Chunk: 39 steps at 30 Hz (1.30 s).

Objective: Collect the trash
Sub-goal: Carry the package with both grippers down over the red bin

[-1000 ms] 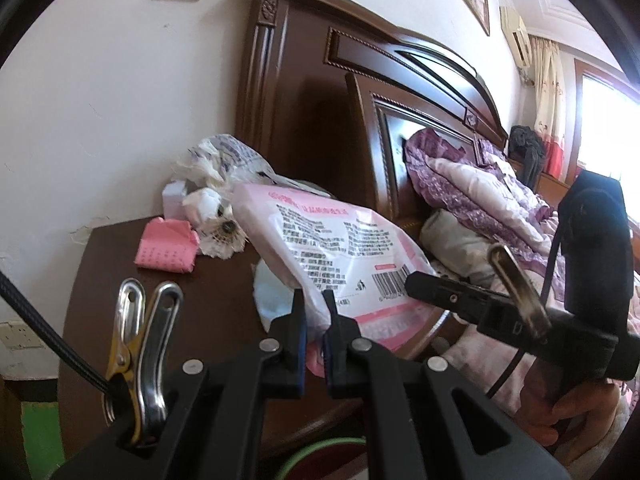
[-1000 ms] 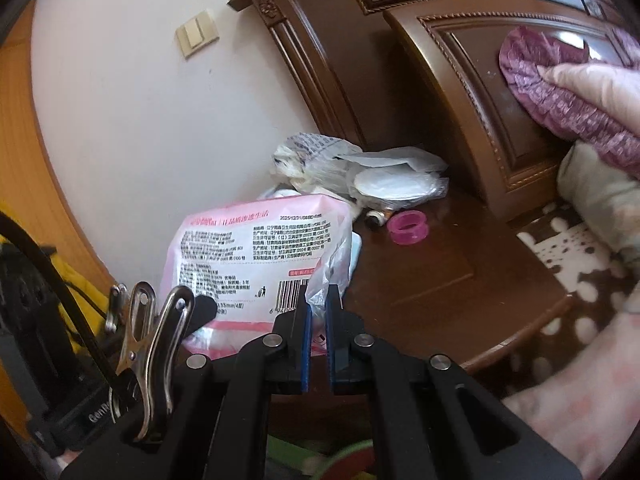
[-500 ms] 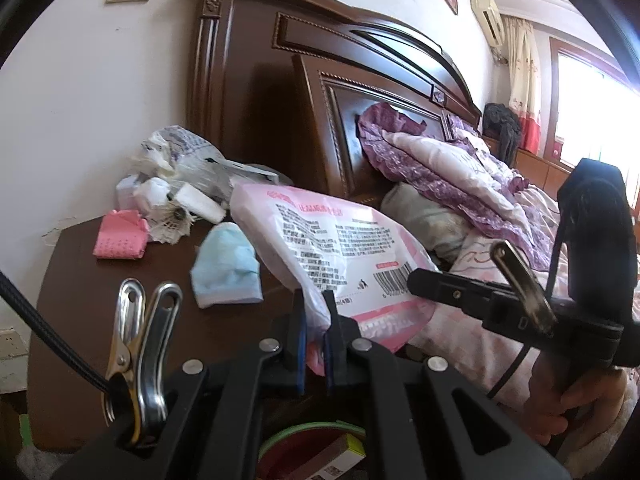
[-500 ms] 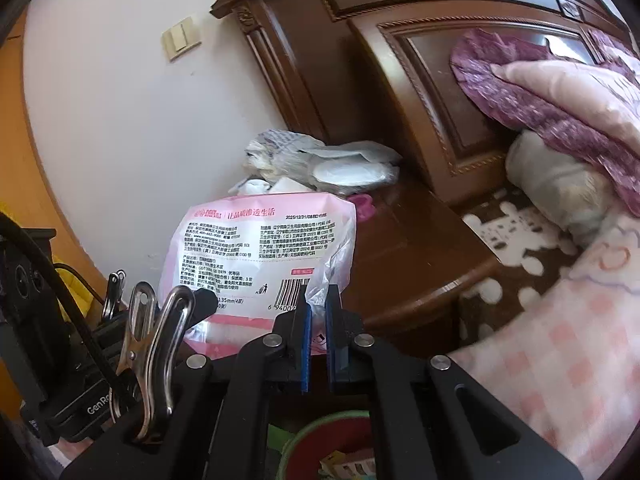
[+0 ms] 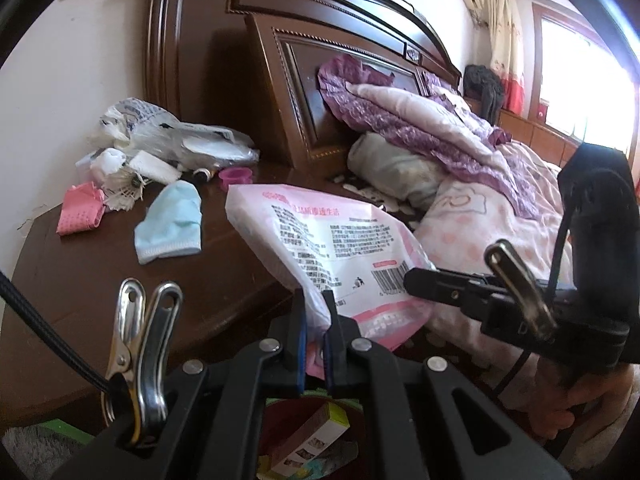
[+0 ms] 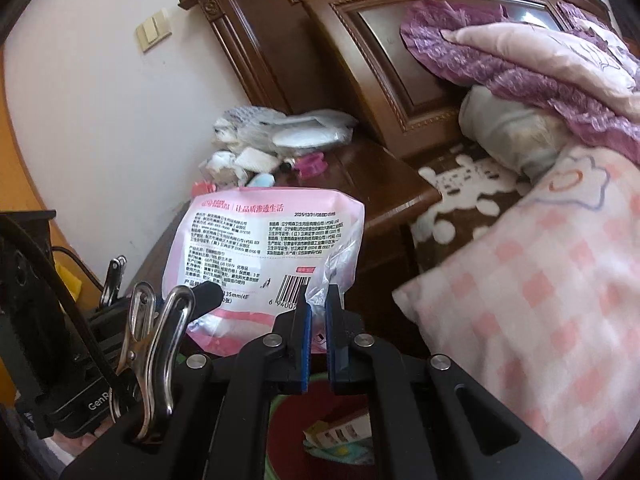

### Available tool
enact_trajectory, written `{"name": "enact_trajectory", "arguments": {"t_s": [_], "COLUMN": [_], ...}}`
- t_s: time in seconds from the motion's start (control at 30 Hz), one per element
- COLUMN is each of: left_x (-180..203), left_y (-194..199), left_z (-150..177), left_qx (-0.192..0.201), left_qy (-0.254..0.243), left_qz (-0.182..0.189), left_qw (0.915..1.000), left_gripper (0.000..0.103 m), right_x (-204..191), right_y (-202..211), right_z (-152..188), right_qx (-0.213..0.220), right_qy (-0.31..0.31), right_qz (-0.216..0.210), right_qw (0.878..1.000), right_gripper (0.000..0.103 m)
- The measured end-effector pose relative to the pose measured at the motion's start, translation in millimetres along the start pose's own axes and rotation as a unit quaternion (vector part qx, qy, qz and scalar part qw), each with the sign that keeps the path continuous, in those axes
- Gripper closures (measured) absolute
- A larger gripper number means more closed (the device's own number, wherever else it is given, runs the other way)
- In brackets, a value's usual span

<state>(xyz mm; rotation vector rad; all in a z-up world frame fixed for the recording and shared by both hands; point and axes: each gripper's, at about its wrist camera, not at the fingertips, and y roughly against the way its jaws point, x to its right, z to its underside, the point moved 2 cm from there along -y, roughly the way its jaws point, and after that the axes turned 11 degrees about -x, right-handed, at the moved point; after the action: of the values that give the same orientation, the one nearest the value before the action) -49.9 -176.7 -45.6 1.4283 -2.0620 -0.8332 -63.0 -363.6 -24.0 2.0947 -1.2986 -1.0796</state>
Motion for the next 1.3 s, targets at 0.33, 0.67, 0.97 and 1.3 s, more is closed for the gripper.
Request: {"name": "enact_trajectory", "arguments": {"t_s": [0.33, 0.67, 0.97, 1.3], "left_x": [3, 13, 16, 2], "left_y": [-13, -13, -36, -92], "left_z": [21, 35, 70, 125], "left_qx": [-0.030, -0.035, -0.092, -0.224], "left_qy": [-0.006, -0.014, -0.011, 0.004], "left_qz": [0.002, -0.005, 0.014, 0.019], "left_qw": [0.9995, 0.9993, 0.9956, 0.9743], "left_gripper": [0.097, 0.097, 0.097, 0.097], "right_x": [3, 7, 11, 15], "right_y": [-11, -16, -37, -94], "right_z": [25, 40, 68, 113], "right_qx": [-0.034, -0.055, -0.107, -0.218], "right_qy": [0.012, 0.017, 0.026, 0.054], "right_qz": [0.011, 0.014, 0.026, 0.049], "right_qw": [0.999, 0.998, 0.994, 0.973], "right_gripper": [0.096, 0.096, 0.096, 0.096]}}
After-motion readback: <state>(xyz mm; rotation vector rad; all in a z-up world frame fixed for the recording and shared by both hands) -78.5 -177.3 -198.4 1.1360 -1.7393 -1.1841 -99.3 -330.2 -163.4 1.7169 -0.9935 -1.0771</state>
